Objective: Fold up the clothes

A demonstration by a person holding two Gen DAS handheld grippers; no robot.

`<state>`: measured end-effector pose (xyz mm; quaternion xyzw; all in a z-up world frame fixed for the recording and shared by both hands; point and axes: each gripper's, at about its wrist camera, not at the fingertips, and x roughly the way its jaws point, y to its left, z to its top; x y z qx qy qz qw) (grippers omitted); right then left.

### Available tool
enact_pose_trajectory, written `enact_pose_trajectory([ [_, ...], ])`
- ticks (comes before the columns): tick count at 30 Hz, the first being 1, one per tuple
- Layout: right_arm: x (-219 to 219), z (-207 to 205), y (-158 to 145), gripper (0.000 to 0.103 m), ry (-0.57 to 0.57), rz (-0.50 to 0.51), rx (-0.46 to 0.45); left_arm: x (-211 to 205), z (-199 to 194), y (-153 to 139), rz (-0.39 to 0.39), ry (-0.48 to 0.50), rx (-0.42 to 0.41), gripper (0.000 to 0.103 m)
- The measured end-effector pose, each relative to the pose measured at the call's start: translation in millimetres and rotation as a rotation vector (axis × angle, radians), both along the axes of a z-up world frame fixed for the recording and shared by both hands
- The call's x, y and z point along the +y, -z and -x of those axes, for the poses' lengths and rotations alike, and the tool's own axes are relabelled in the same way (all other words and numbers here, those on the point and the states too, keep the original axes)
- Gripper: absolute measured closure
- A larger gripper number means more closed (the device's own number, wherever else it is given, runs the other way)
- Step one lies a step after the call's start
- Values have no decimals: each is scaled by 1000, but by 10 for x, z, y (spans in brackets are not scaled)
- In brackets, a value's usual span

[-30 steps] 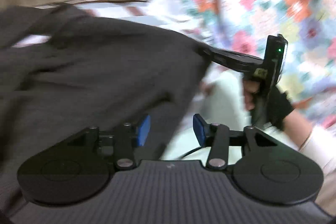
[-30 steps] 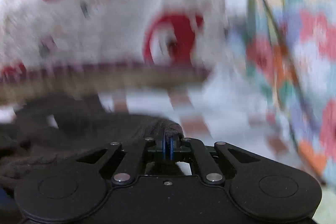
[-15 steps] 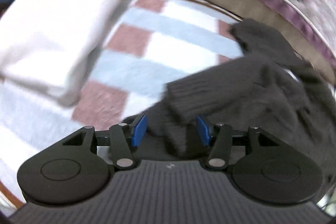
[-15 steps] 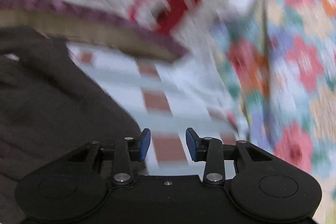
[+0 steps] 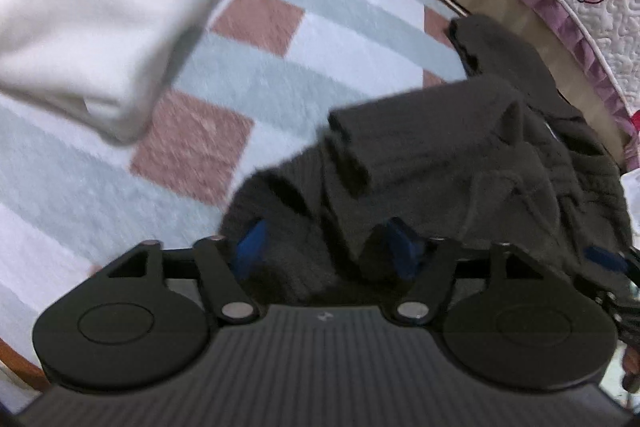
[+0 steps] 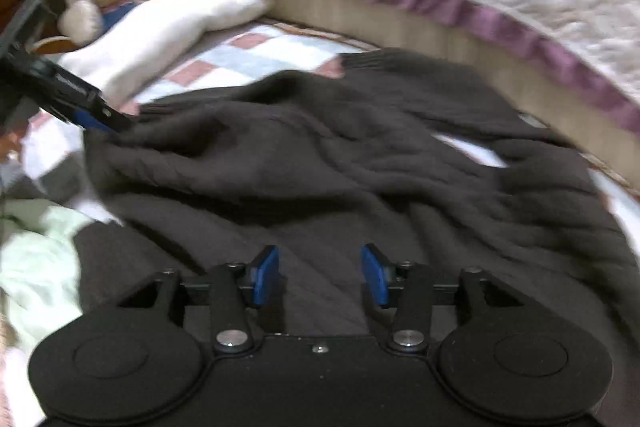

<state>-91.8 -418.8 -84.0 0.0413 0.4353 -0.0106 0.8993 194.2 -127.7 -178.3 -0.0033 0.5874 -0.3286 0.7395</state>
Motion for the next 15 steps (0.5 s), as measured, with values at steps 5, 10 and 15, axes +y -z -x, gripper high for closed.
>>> enact_pose_trajectory([
  [5,-360,-309,103,41,235,-270,74,81,110,71,34,6,64,21],
  [10,-227,-429,292,41,182,-260,167,-119,273,51,-33,82,-64,20],
  [15,-22,-231,505,40,104,-445,196,-549,522,89,-226,278,-322,22],
])
